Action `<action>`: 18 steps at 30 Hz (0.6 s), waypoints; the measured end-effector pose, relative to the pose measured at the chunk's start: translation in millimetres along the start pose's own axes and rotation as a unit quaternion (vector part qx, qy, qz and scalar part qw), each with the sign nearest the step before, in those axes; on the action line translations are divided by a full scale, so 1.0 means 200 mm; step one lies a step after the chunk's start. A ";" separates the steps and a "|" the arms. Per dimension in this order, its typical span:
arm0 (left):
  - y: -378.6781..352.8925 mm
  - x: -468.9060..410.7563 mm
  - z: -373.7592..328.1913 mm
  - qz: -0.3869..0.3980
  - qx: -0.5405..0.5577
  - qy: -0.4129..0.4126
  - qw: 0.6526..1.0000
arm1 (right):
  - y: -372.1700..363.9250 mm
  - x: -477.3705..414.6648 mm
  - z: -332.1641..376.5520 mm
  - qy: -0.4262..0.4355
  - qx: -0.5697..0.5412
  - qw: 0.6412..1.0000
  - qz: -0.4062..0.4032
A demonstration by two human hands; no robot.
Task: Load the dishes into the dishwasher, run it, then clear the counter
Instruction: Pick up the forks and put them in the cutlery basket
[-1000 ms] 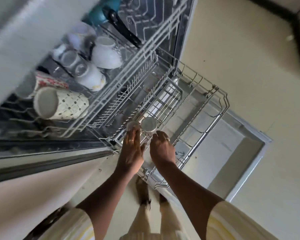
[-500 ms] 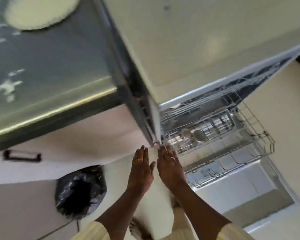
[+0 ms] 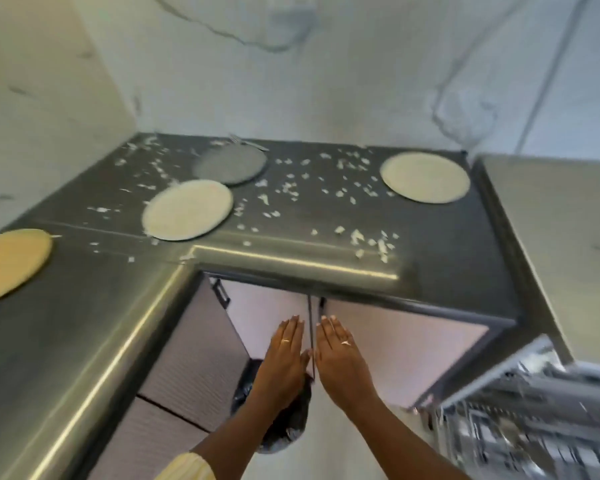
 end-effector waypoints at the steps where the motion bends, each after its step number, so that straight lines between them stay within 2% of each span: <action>1: 0.07 -0.06 0.05 -0.009 -0.007 0.011 1.000 | 0.00 -0.09 0.04 0.012 -0.003 1.000 -0.016; 8: 0.41 -0.50 0.40 -0.102 -0.075 0.029 0.992 | -0.04 -0.72 0.23 0.069 -0.038 0.995 -0.067; 11: 0.51 -0.68 0.51 -0.118 -0.150 0.007 0.982 | -0.11 -0.95 0.26 0.105 -0.049 0.990 -0.077; 13: 0.54 -0.79 0.61 -0.149 -0.160 -0.001 0.976 | -0.17 -1.11 0.25 0.120 -0.049 0.988 -0.080; 18: 0.59 -1.07 0.85 -0.117 -0.177 0.038 0.976 | -0.33 -1.55 0.21 0.151 -0.044 0.984 -0.085</action>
Point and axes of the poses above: each hand's wrist, its own x-axis away from the middle knuckle, its own y-axis out of the back of the hand, z = x × y, the point moved 1 cm from there along -x, towards the middle knuckle, and after that the axes turned 15 degrees about -z, right-handed, at the moved point
